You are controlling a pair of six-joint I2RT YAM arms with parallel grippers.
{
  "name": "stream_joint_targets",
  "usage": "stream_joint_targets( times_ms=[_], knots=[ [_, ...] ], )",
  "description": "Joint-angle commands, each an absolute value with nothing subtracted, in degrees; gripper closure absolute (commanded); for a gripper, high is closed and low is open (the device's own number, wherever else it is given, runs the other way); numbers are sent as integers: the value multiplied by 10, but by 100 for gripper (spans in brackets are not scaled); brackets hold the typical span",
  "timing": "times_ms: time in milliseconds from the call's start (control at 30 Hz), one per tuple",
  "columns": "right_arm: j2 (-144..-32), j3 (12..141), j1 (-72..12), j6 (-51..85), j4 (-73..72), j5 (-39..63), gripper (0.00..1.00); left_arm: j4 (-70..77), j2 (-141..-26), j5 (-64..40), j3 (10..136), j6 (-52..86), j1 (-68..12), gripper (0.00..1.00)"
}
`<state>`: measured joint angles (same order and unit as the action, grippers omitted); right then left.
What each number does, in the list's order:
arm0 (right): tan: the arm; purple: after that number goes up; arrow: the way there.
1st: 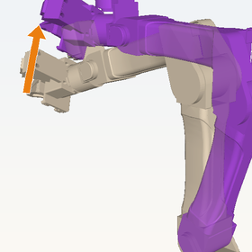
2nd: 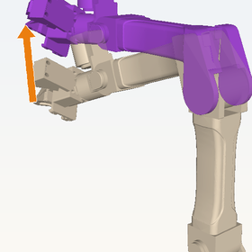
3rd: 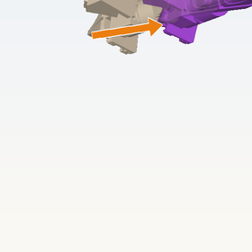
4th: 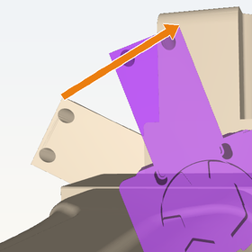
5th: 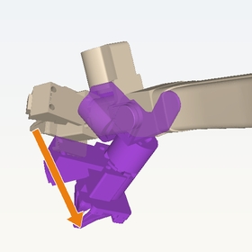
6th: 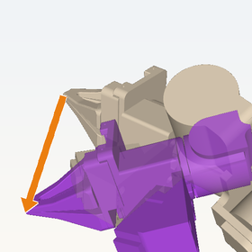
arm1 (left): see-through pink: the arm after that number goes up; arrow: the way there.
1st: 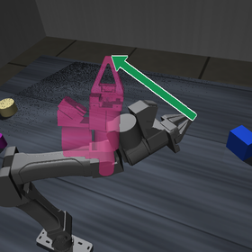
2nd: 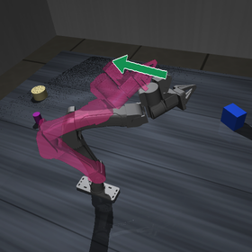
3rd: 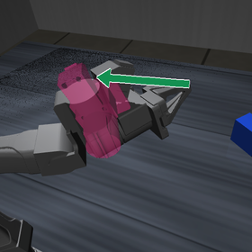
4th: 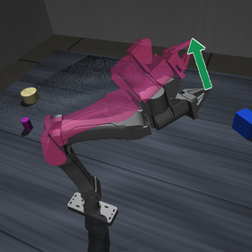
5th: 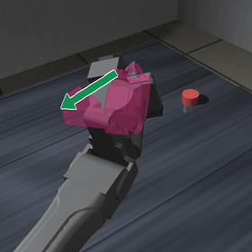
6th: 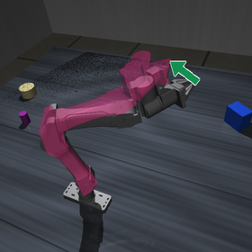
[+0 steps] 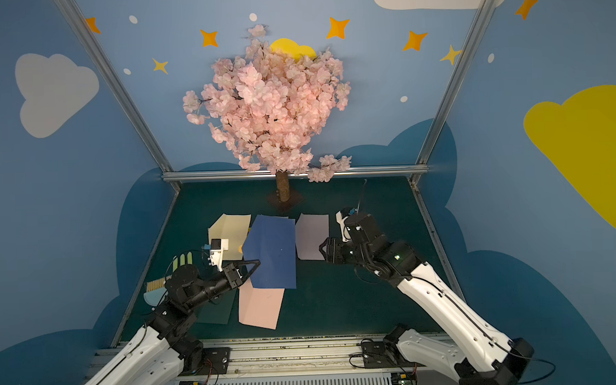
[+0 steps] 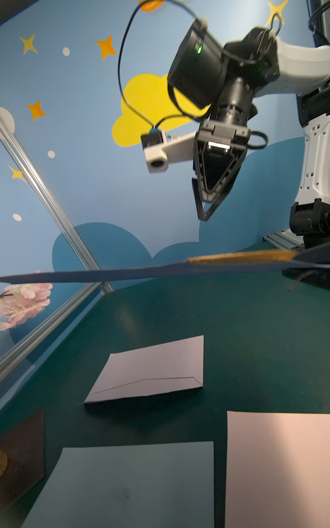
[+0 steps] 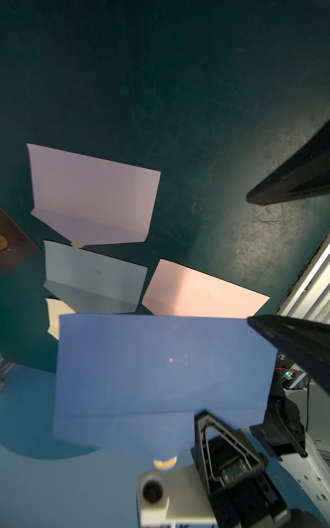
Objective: Open the envelope
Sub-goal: Place the envelope at the center of the board.
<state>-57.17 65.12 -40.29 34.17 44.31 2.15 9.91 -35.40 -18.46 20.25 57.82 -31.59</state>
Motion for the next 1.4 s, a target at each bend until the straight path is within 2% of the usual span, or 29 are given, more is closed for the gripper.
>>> stream_joint_targets(
  times_ms=[0,200,367,533,867,1133,1367],
  knots=[
    [-561,648,-408,337,474,-24,37,113,-376,-93,192,584,-364,97],
    [-565,639,-415,343,464,-12,36,224,-467,-2,161,617,-471,97],
    [-565,631,-416,347,454,-4,36,300,-550,53,151,642,-525,97],
    [-563,624,-417,349,450,0,36,313,-610,108,171,656,-569,97],
    [-565,618,-417,350,442,6,36,354,-722,129,182,737,-588,97],
    [-563,613,-417,350,441,7,36,408,-828,135,197,790,-638,97],
    [-557,611,-416,348,444,4,36,375,-822,139,184,820,-641,97]
  ],
)
